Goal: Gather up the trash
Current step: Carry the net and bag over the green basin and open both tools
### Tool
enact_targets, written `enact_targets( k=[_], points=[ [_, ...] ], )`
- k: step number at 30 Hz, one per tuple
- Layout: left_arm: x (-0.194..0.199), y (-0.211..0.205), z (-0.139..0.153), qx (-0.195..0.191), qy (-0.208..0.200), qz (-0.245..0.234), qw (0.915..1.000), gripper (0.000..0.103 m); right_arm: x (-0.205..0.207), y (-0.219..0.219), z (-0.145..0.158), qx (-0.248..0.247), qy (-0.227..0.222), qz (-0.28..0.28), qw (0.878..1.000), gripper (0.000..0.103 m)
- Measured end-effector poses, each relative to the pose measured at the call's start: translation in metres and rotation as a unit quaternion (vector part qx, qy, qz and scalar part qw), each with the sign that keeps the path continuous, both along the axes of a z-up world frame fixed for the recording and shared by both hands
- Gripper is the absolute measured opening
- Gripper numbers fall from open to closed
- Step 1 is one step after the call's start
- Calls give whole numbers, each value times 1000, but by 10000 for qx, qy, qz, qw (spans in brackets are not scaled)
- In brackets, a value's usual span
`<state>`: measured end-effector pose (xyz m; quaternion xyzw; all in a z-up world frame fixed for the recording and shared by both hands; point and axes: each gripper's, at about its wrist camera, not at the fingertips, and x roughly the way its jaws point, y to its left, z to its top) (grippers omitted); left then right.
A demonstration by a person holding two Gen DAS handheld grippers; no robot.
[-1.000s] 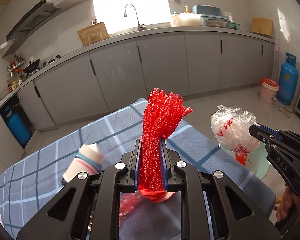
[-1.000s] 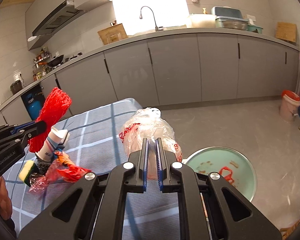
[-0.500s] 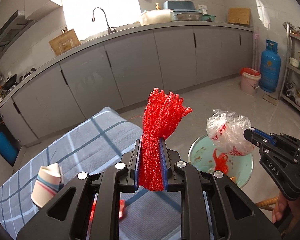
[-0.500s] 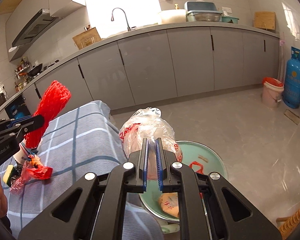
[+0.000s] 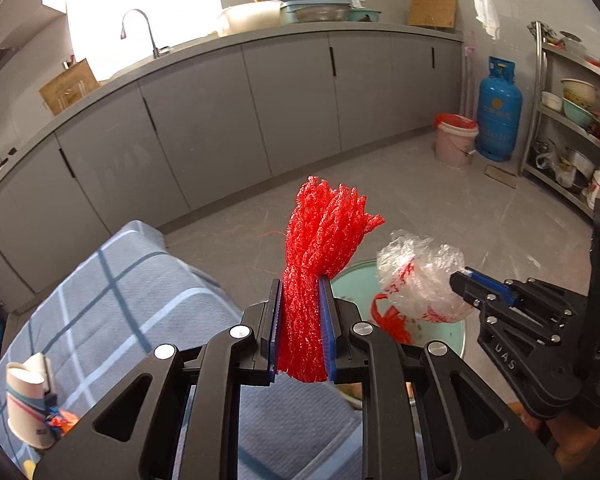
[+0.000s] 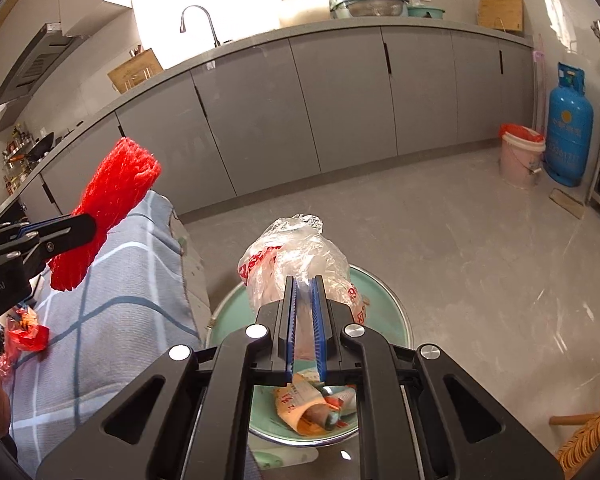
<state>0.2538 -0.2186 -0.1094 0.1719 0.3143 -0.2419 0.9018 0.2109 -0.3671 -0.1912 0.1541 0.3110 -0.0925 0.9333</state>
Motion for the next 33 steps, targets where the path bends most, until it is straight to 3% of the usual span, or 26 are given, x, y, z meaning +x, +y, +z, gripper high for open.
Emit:
enact_targets(
  k=[6, 7, 8, 10, 11, 23, 33],
  points=[
    [10, -28, -14, 48, 82, -214, 9997, 20, 7, -15, -19, 98, 126, -67, 9999, 12],
    [11, -30, -17, 80, 59, -202, 9997, 24, 9, -16, -21, 116, 147, -58, 9998, 13],
    [12, -33, -20, 122, 49, -191, 9997, 38, 11, -18, -24, 134, 172, -56, 9997, 14],
    [14, -33, -24, 161, 34, -87, 9998, 60, 13, -23, -31, 124, 214, -155, 9996, 31],
    [14, -31, -27, 160, 16, -32, 9999, 64, 12, -27, -35, 154, 234, -198, 9994, 43],
    [12, -1, -34, 203, 111, 420, 9989, 80, -6, -34, -40, 299, 317, -441, 9981, 55],
    [-9, 25, -24, 174, 42, 584, 9981, 82, -18, -6, -20, 228, 283, -280, 9989, 59]
  ],
)
